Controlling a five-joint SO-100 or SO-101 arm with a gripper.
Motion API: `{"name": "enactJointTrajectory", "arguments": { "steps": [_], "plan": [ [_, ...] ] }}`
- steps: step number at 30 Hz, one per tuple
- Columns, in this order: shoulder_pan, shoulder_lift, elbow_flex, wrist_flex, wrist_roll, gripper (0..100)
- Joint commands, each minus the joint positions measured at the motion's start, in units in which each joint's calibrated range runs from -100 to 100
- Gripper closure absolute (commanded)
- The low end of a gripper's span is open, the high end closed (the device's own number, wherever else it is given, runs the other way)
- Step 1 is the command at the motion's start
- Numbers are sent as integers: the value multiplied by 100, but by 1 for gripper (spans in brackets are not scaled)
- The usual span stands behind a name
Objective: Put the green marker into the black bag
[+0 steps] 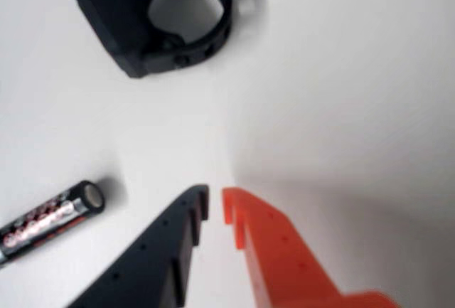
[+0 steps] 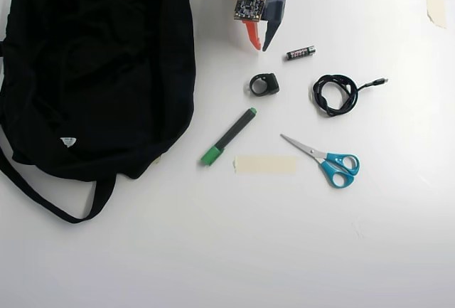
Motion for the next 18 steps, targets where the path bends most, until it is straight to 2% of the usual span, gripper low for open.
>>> {"name": "enactJointTrajectory", "arguments": {
  "steps": [1, 18],
  "plan": [
    [3, -100, 85, 223, -8, 98],
    [-5, -66, -256, 223, -13, 98]
  ]
}}
